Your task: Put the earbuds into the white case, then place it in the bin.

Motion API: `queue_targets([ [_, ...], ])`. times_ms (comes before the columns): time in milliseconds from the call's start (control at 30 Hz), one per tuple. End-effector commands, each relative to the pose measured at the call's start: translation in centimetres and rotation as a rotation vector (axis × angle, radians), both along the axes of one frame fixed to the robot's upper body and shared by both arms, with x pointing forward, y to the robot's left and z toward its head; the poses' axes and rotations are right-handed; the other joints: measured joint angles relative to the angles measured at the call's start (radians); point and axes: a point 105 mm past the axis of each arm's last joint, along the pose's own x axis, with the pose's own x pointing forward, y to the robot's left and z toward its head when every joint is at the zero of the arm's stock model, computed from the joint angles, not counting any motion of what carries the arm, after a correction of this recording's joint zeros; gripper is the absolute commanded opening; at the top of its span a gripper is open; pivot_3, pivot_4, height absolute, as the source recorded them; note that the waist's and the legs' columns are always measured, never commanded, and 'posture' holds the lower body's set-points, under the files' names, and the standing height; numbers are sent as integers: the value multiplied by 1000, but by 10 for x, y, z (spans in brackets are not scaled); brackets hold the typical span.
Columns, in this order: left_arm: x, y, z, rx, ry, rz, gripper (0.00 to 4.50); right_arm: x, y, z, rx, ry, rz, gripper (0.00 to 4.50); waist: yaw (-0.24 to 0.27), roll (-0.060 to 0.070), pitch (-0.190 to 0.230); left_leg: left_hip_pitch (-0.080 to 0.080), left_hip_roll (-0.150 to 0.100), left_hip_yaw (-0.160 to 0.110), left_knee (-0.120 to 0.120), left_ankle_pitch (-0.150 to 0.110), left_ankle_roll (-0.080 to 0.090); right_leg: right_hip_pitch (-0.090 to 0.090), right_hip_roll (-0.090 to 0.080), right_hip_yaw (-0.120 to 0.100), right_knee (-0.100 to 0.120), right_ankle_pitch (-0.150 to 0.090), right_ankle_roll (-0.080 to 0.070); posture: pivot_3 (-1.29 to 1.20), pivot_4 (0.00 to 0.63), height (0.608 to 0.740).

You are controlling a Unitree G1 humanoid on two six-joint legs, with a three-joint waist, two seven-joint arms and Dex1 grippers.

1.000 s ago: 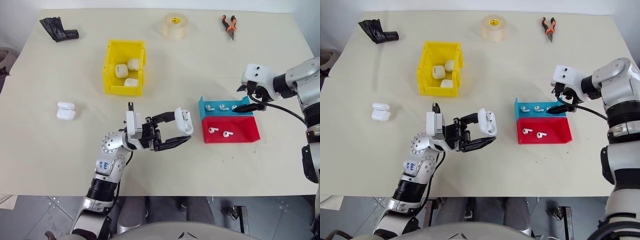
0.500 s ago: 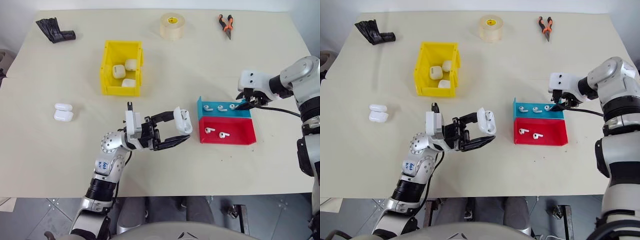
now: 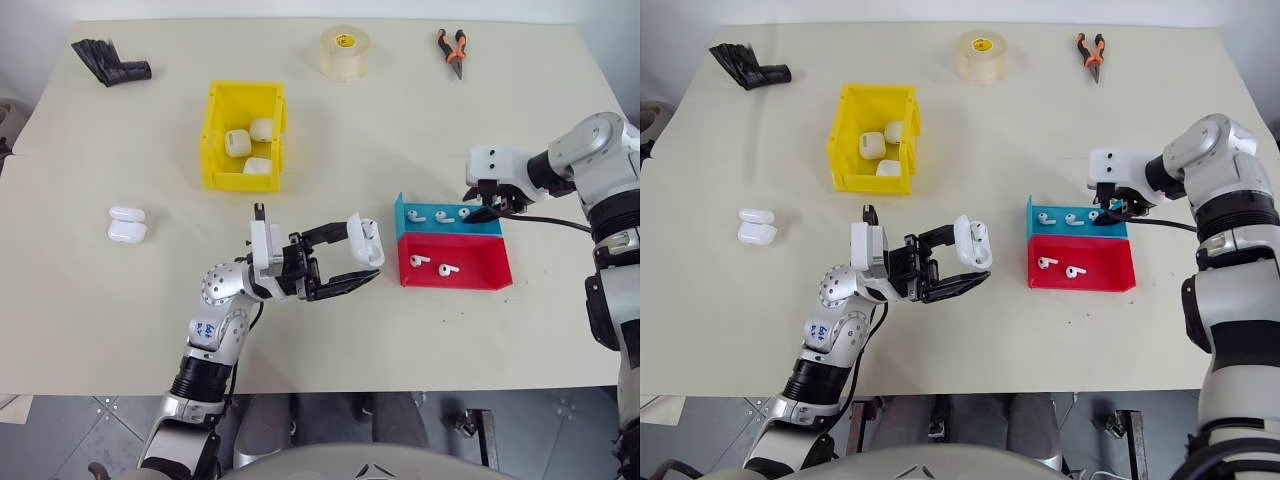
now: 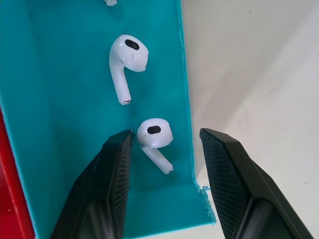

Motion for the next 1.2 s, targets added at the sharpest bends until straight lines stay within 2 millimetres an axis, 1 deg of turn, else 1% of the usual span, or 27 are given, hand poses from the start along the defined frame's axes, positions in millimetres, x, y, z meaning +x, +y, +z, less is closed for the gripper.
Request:
queue_targets([
  [33, -5, -1, 13, -21, -58, -11, 2756, 0, 3, 3, 13, -13, 22, 2253, 0, 0, 0, 0, 0, 0, 0, 0, 0, 0, 0, 0, 0, 0, 0, 0, 150, 740],
  [100, -5, -1, 14, -21, -59, -9, 2756, 0, 3, 2, 12, -13, 26, 2253, 0, 0, 0, 0, 0, 0, 0, 0, 0, 0, 0, 0, 0, 0, 0, 0, 150, 740],
  [200, -5, 0, 14, -21, -58, -5, 2756, 0, 4, 1, 14, -10, 28, 1644, 0, 0, 0, 0, 0, 0, 0, 0, 0, 0, 0, 0, 0, 0, 0, 0, 150, 740],
  [233, -5, 0, 14, -22, -58, -4, 2756, 0, 4, 1, 14, -10, 28, 1330, 0, 0, 0, 0, 0, 0, 0, 0, 0, 0, 0, 0, 0, 0, 0, 0, 150, 740],
  [567, -5, 1, 14, -20, -55, 0, 2756, 0, 2, 1, 11, -12, 23, 1330, 0, 0, 0, 0, 0, 0, 0, 0, 0, 0, 0, 0, 0, 0, 0, 0, 150, 740],
  [700, -5, 1, 14, -21, -54, 1, 2756, -2, -1, 4, -4, -9, 47, 1330, 0, 0, 0, 0, 0, 0, 0, 0, 0, 0, 0, 0, 0, 0, 0, 0, 150, 740],
  [967, -5, 0, 14, -25, -50, 1, 2756, -6, -6, 6, -90, -28, 136, 1330, 0, 0, 0, 0, 0, 0, 0, 0, 0, 0, 0, 0, 0, 0, 0, 0, 150, 740],
  [1133, -5, 0, 15, -30, -48, 4, 2756, -5, -10, 6, -187, -66, 192, 1330, 0, 0, 0, 0, 0, 0, 0, 0, 0, 0, 0, 0, 0, 0, 0, 0, 150, 740],
  [1200, -5, 1, 15, -32, -47, 7, 2756, -4, -10, 6, -190, -71, 197, 1330, 0, 0, 0, 0, 0, 0, 0, 0, 0, 0, 0, 0, 0, 0, 0, 0, 150, 740],
])
